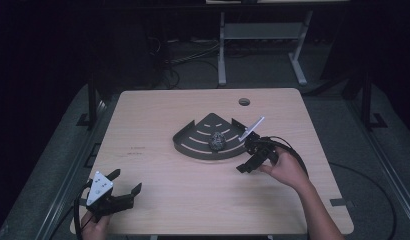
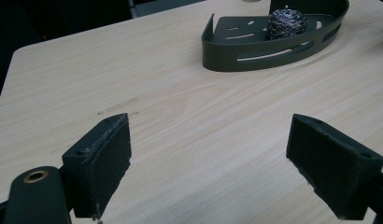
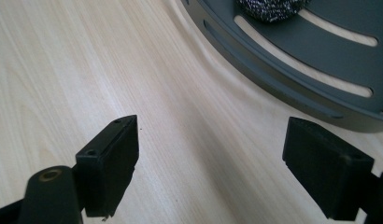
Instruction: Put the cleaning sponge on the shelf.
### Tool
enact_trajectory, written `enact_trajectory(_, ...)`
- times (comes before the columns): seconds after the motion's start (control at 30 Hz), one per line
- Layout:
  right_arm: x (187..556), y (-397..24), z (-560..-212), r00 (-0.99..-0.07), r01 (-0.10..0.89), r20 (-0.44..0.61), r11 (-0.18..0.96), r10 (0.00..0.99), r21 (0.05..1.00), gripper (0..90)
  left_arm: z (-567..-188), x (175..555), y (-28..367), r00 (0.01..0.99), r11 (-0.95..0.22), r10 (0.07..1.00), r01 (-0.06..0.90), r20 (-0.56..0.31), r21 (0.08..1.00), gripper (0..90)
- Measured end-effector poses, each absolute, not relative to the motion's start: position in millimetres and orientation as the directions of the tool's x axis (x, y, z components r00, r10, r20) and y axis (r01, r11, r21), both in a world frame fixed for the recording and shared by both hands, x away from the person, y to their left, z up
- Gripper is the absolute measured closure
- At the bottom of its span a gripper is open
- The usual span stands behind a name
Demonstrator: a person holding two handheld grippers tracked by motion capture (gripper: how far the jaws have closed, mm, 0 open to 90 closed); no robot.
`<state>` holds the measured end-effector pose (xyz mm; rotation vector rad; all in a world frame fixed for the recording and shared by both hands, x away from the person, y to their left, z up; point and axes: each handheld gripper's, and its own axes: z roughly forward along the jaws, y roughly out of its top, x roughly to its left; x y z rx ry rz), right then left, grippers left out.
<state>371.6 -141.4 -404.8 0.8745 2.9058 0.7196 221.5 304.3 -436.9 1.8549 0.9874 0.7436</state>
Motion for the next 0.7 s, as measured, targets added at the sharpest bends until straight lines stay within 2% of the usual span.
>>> enact_trajectory(0.7, 359.4, -157.6, -419.9, -0.828, 0.543, 0.129, 0.721, 0.546, 0.43, 18.1, -437.2, 221.6, 304.3, 0.503, -0.296, 0.859, 0.332, 0.097, 0.896, 13.3)
